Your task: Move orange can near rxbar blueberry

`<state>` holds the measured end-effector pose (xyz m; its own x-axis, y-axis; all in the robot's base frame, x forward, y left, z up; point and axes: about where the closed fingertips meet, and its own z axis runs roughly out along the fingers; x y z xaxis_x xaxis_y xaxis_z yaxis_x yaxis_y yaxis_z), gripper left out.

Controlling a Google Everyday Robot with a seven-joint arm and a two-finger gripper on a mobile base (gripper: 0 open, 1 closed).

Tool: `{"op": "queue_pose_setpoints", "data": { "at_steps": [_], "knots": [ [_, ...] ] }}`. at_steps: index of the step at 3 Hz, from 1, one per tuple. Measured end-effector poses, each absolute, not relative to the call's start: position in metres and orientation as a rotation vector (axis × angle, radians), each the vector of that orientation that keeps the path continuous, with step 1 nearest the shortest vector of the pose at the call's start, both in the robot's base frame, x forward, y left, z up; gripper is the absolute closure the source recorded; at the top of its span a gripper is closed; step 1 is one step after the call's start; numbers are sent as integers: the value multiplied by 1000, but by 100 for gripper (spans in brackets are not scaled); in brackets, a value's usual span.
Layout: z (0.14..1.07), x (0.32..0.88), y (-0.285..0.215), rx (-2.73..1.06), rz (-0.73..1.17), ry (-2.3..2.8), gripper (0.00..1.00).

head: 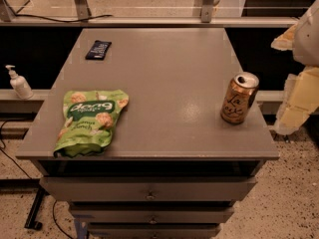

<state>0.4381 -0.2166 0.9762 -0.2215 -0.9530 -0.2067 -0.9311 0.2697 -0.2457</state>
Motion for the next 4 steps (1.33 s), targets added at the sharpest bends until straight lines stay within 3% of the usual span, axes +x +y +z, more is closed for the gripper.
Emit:
{"op": "queue_pose_setpoints", "data": {
  "at_steps": [2,4],
  "knots": [
    [969,445,-221,-1685,-6,2185,0],
    [945,492,-242,-1524,306,1966,0]
  ]
}}
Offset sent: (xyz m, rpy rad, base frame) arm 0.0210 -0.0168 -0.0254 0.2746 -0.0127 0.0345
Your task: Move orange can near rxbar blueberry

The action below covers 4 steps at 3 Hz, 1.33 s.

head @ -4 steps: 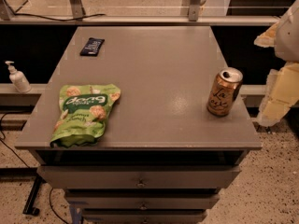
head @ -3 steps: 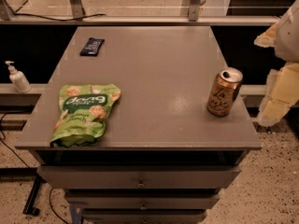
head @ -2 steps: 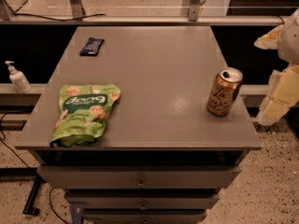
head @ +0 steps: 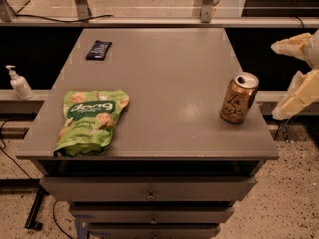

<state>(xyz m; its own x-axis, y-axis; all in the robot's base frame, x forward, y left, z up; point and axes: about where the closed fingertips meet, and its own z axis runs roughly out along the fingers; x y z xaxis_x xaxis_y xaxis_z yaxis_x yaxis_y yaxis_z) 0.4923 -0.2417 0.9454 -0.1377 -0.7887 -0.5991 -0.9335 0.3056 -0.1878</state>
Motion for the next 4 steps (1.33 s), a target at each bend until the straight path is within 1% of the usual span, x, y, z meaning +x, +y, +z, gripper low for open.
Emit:
{"op": "queue_pose_setpoints", "data": {
  "at_steps": [2,3,4],
  "knots": [
    [907,527,-229,-1458,555,1855,0],
    [887,527,-221,-1445,635,1847,0],
    [877,528,-218,-1428,679,1842,18]
  ]
}}
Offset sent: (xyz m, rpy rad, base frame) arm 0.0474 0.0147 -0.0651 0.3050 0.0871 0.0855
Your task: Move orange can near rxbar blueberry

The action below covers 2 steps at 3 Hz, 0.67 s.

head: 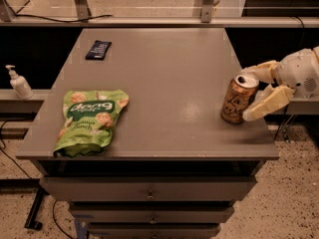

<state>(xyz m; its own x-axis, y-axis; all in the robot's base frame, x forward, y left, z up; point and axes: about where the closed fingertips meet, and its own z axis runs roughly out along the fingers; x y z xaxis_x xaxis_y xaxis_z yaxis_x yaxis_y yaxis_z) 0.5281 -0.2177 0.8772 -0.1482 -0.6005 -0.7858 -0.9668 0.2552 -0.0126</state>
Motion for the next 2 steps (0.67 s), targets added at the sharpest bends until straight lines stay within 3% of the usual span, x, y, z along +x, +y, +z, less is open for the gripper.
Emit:
{"op": "queue_pose_setpoints", "data": {
  "at_steps": [2],
  "knots": [
    [883,534,-205,-1402,747,1870,64]
  ]
}}
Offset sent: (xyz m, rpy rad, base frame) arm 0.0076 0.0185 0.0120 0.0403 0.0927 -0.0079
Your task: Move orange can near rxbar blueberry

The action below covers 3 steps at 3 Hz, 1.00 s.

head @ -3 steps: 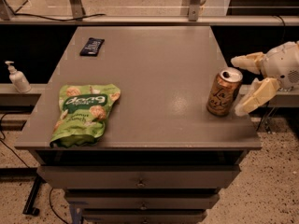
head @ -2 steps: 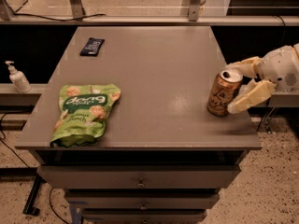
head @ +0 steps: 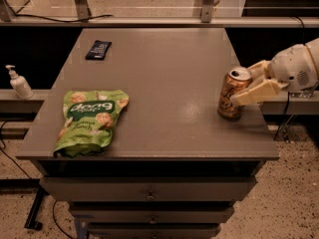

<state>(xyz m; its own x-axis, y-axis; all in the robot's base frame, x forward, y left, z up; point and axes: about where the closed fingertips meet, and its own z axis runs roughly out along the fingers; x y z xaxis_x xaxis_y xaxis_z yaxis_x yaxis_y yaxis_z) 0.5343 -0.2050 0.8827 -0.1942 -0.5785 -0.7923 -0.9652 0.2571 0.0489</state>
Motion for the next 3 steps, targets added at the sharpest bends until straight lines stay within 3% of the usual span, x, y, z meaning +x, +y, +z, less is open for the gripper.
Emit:
{"op": "queue_pose_setpoints", "data": {
  "at_steps": [1,2,3],
  "knots": [
    [900,545,-191,-1394,777,1863,87],
    [940,567,-161,-1365,751,1804,100],
    [940,567,-161,-1365,751,1804,100]
  ]
}}
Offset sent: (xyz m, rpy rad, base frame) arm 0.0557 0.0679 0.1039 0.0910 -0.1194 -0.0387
